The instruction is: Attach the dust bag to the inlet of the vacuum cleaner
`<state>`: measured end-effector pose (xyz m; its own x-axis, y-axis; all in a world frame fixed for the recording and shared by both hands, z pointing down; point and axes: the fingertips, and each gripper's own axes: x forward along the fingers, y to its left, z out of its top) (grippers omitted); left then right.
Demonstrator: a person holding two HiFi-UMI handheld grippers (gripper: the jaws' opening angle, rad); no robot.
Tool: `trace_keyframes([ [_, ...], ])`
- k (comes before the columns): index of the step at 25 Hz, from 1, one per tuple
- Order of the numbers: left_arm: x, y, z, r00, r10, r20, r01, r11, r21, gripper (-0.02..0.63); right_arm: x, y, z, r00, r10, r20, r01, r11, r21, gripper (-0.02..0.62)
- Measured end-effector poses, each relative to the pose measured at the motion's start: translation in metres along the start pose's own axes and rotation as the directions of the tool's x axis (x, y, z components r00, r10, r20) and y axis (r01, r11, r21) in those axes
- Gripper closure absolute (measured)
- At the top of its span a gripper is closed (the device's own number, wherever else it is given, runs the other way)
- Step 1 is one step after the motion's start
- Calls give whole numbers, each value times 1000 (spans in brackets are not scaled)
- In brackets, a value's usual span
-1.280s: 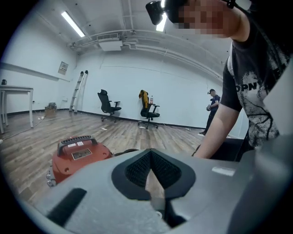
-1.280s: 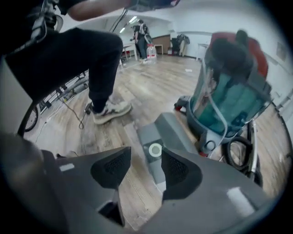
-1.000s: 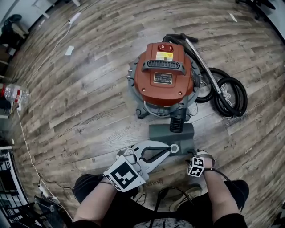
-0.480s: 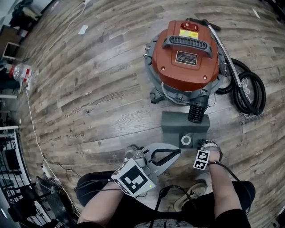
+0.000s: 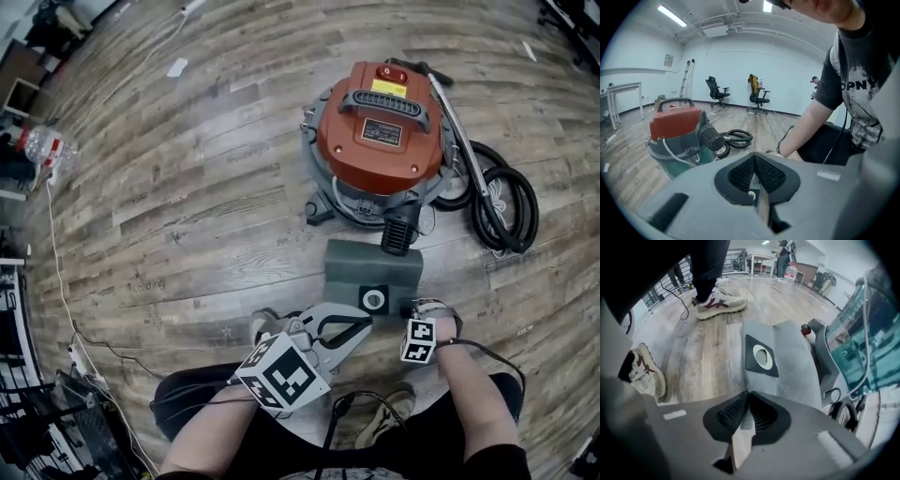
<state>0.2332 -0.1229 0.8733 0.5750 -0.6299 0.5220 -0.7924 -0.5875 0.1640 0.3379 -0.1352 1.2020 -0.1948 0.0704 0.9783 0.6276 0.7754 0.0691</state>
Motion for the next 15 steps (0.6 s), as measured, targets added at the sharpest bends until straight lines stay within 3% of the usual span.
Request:
trace_keyframes([
  [7, -9, -2, 10, 993, 49, -109, -37, 993, 108, 598, -93, -56, 26, 992, -43, 120, 35, 997, 75, 572],
  [9, -12, 1, 13, 987, 80, -138, -61, 988, 142, 555, -119, -73, 31, 986, -68, 150, 58, 996, 74, 572],
  [13, -9, 9, 3, 961, 152, -230, -95, 966, 241, 521, -165, -94, 41, 974, -87, 211, 79, 996, 46, 572],
  [15, -4, 10, -10, 949, 153, -274, -82, 963, 256, 495, -188, -98, 49, 966, -82, 247, 75, 996, 39, 572],
])
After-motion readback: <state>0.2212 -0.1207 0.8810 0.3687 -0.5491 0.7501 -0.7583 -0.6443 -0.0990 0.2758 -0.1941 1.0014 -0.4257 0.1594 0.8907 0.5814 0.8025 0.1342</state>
